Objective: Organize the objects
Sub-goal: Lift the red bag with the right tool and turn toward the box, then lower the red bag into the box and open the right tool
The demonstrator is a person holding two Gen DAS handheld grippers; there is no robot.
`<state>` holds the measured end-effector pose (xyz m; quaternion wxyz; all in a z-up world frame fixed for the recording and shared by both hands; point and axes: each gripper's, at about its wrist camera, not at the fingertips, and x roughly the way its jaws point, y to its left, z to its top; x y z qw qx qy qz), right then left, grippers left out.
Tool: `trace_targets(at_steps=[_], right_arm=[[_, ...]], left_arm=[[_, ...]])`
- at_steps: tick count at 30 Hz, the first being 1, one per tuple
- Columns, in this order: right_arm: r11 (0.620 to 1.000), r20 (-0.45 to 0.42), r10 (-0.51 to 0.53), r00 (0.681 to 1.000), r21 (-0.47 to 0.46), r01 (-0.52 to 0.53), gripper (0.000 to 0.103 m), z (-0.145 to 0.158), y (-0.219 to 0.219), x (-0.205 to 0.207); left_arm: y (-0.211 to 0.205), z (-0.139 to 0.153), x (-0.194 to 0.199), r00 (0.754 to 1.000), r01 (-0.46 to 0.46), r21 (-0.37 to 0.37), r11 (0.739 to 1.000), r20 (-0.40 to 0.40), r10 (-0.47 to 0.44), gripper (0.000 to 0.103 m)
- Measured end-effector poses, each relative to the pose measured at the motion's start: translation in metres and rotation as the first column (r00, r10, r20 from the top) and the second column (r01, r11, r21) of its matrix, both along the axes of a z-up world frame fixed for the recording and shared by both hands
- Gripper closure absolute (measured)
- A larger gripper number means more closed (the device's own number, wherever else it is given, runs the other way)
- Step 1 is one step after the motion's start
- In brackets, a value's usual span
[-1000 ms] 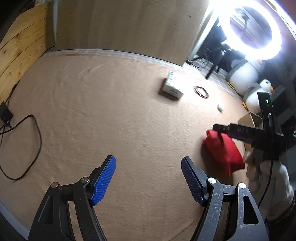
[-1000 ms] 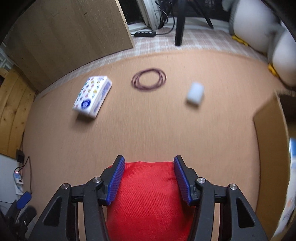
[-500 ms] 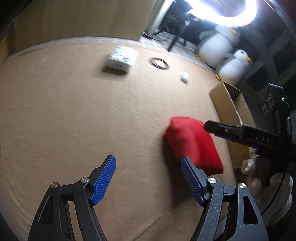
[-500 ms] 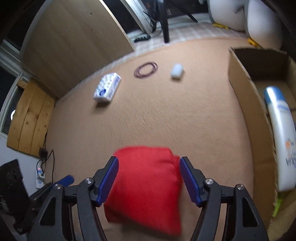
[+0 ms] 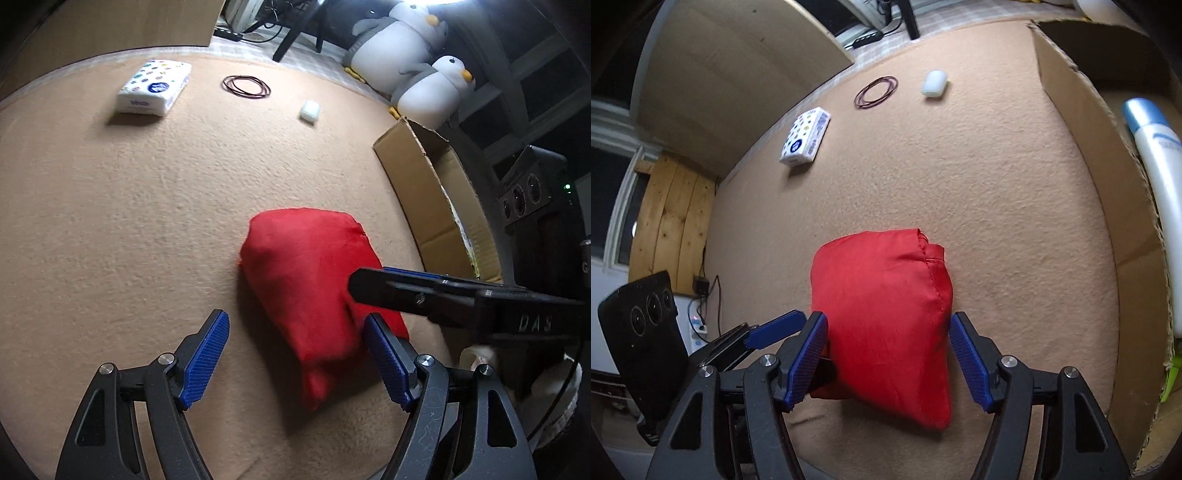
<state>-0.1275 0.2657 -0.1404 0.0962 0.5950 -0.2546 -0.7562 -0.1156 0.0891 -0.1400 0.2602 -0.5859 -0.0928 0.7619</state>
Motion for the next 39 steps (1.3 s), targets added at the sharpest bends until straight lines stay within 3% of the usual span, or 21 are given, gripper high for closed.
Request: trace_targets(at_steps=[15,28,39], right_arm=[[0.995,0.004,0.07,0.998,0.077,-0.07,0.038,0.003,-0.013,0.003],[0.997,-0.075,0.017,0.997,0.073,-0.011,0.038,0.035,0.006,0.012],[0.988,-0.197,-0.064,0.978,0.124,0.09,0.038,0.088,0.06,0.019]], left_arm=[[0.015,-0.005,0.003,0.999,0.041,0.038,0.998,0.034,-0.042,0.04],[0.046,0.034,0.001,0.995,0.069,0.023,0.997,-0.068,-0.067,0.044],[0.113,0.082,-0.01,0.975,0.143,0.056,0.988,-0.179,-0.131,0.045]])
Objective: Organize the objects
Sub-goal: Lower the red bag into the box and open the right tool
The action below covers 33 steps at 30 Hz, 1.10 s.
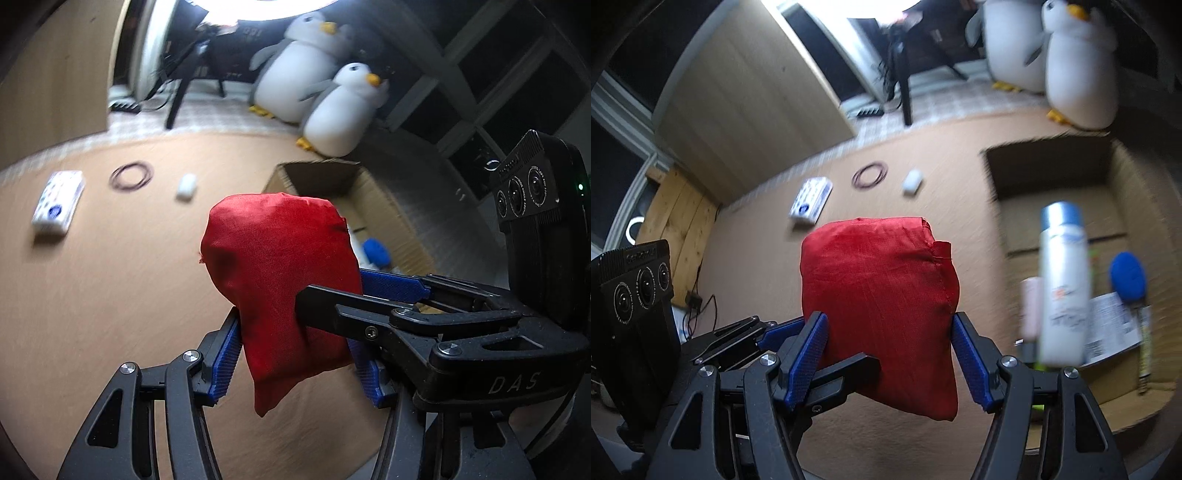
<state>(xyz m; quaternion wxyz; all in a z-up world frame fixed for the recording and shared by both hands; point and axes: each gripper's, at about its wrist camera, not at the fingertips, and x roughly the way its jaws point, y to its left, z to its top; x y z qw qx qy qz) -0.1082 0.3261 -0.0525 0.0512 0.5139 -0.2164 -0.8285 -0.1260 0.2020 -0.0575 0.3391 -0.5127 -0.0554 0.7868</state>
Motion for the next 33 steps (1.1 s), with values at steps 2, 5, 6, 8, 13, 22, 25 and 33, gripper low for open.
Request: trace_targets(at_steps=[2,5,6,8,13,22,25,33], right_arm=[[1.0,-0.013,-0.022,1.0,0.006,0.022,0.038,0.005,0.013,0.002],[0.999,-0.029,-0.049,0.998,0.02,0.049,0.038,0.011,0.032,0.006],[0.998,-0.032,-0.059,0.998,0.024,0.059,0.038,0.013,0.038,0.007],[0.996,-0.037,-0.077,0.996,0.03,0.078,0.038,0.015,0.052,0.01],[0.991,-0.04,-0.119,0.992,0.049,0.121,0.038,0.016,0.082,0.014],[0.984,-0.038,-0.168,0.985,0.062,0.17,0.038,0.011,0.119,0.018],[0.982,-0.037,-0.178,0.983,0.064,0.18,0.038,0.011,0.125,0.02],[0.972,-0.043,-0.216,0.975,0.086,0.219,0.038,0.011,0.132,0.02]], left_arm=[[0.015,0.005,-0.002,1.0,0.013,0.004,1.0,-0.013,-0.013,0.045],[0.039,0.01,-0.004,0.999,0.037,0.009,0.999,-0.03,-0.037,0.045],[0.047,0.011,-0.004,0.998,0.044,0.011,0.999,-0.034,-0.043,0.045],[0.062,0.013,-0.007,0.998,0.055,0.012,0.998,-0.04,-0.054,0.045],[0.097,0.011,-0.013,0.996,0.081,0.019,0.997,-0.042,-0.08,0.045],[0.14,0.005,-0.018,0.992,0.117,0.018,0.993,-0.042,-0.117,0.045],[0.148,0.003,-0.02,0.992,0.124,0.016,0.992,-0.041,-0.123,0.045],[0.155,-0.003,-0.022,0.99,0.14,-0.001,0.99,-0.034,-0.14,0.04]])
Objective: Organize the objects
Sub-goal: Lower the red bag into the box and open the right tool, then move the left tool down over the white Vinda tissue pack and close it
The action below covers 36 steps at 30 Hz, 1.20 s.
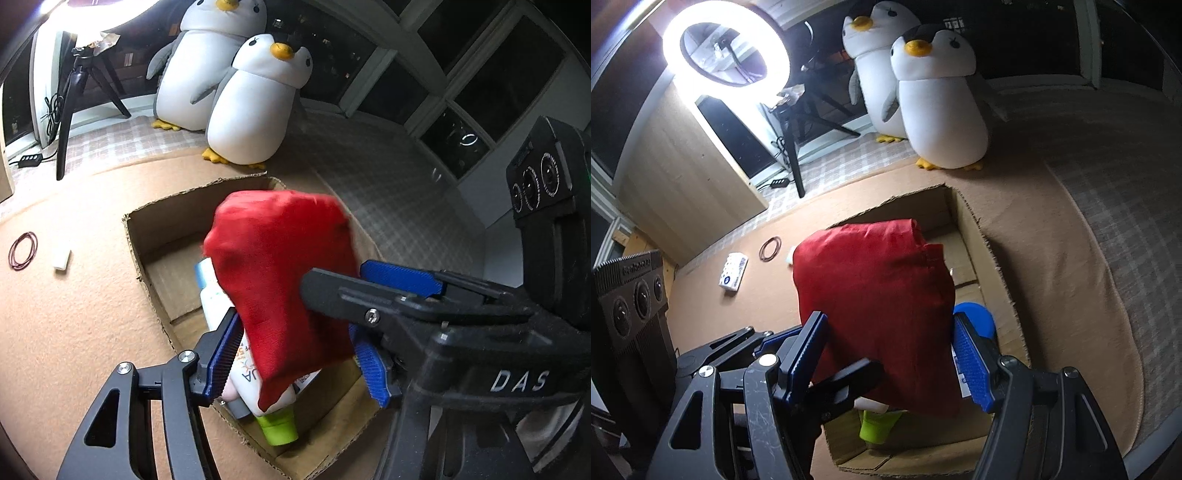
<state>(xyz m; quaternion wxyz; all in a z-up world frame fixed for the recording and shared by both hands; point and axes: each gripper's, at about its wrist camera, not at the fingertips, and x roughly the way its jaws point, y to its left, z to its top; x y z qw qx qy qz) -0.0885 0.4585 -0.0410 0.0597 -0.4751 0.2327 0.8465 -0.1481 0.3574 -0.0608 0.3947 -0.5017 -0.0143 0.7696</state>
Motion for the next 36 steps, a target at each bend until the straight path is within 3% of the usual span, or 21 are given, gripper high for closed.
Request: trace_targets(at_steps=[12,21,28,36], right_arm=[[1.0,-0.006,0.001,1.0,-0.018,-0.001,0.038,0.002,-0.012,-0.001],[0.999,-0.02,0.025,0.999,-0.039,-0.026,0.038,0.001,-0.043,-0.003],[0.998,-0.029,0.057,0.998,-0.037,-0.058,0.038,0.001,-0.08,-0.002],[0.994,-0.024,0.099,0.995,-0.036,-0.099,0.038,-0.001,-0.122,-0.001]], left_arm=[[-0.025,0.007,0.006,0.999,-0.011,-0.023,1.0,-0.044,0.01,0.04],[-0.093,0.002,-0.001,0.993,-0.112,-0.044,0.993,-0.035,0.11,0.04],[-0.17,-0.002,-0.024,0.966,-0.259,-0.074,0.963,-0.032,0.257,0.04],[-0.252,-0.003,-0.064,0.91,-0.415,-0.093,0.905,-0.029,0.415,0.04]])
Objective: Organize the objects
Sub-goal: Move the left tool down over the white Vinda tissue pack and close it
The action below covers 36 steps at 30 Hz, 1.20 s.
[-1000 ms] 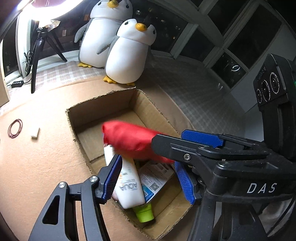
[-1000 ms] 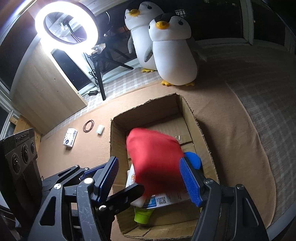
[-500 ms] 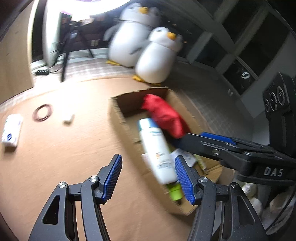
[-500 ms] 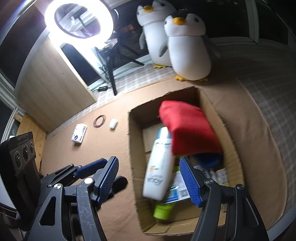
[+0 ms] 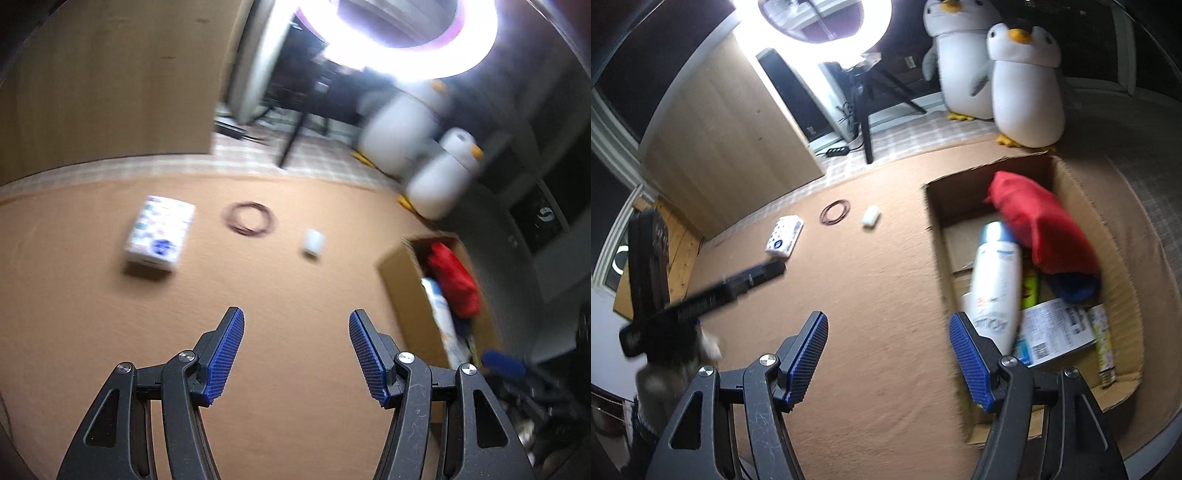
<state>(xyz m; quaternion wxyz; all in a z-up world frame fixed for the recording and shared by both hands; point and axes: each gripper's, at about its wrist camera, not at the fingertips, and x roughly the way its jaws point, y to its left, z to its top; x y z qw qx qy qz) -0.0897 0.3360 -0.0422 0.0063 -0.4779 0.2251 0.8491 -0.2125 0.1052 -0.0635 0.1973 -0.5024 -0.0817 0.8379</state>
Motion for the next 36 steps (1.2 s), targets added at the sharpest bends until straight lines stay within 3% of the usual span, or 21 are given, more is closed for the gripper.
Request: trace_targets(at_steps=[11,18,26,29,36], right_arm=[[1.0,0.052,-0.014,0.999,-0.001,0.014,0.038,-0.014,-0.031,0.013],[0.998,0.083,-0.062,0.995,0.019,0.061,0.038,-0.02,-0.027,0.027],[0.995,0.105,-0.092,0.99,0.038,0.088,0.038,-0.024,-0.023,0.034],[0.995,0.111,-0.097,0.989,0.042,0.093,0.038,-0.025,-0.022,0.034],[0.996,0.115,-0.089,0.989,0.042,0.084,0.038,-0.025,-0.023,0.028]], left_arm=[[-0.077,-0.014,-0.083,0.978,-0.206,-0.049,0.977,0.027,0.208,0.04],[-0.077,-0.037,-0.122,0.973,-0.224,-0.06,0.973,0.05,0.227,0.041],[-0.07,-0.072,-0.148,0.966,-0.227,-0.052,0.973,0.116,0.232,0.049],[-0.069,-0.082,-0.151,0.963,-0.23,-0.061,0.971,0.128,0.236,0.059],[-0.074,-0.089,-0.15,0.969,-0.212,-0.028,0.977,0.121,0.214,0.068]])
